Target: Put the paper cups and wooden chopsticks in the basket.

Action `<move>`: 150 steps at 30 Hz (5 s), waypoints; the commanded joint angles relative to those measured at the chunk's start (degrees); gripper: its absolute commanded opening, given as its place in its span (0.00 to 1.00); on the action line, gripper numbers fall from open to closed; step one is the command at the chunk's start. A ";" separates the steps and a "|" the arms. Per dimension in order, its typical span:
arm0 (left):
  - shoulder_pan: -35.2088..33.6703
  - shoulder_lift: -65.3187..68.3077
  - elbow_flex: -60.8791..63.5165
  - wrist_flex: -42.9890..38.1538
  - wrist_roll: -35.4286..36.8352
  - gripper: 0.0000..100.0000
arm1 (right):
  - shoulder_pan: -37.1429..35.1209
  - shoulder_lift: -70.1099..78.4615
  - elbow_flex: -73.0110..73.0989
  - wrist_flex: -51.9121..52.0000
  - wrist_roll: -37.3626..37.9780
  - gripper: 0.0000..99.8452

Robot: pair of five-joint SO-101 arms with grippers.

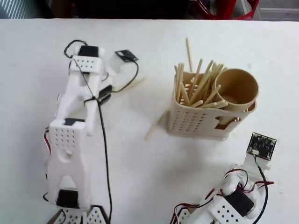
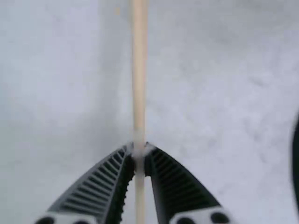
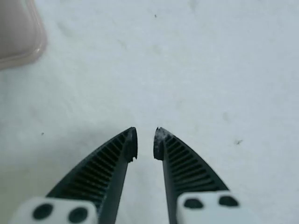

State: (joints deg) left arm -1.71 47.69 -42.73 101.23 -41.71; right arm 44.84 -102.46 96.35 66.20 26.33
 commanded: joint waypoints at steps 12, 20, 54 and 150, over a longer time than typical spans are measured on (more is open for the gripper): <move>-1.98 -19.30 31.65 -8.88 21.10 0.02 | -0.48 -0.22 0.53 -0.84 0.53 0.07; -0.48 -40.22 55.56 -33.49 27.87 0.02 | -0.48 -0.13 0.53 -0.84 0.53 0.07; 0.66 -34.42 64.53 -49.58 33.85 0.09 | -0.13 -0.13 0.53 -0.75 0.53 0.07; 42.33 -62.29 64.00 -91.69 39.47 0.02 | -0.48 -0.40 0.53 -0.75 0.53 0.07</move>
State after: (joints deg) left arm 41.10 -14.20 21.10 11.21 -3.12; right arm 44.84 -102.46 96.35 66.20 26.42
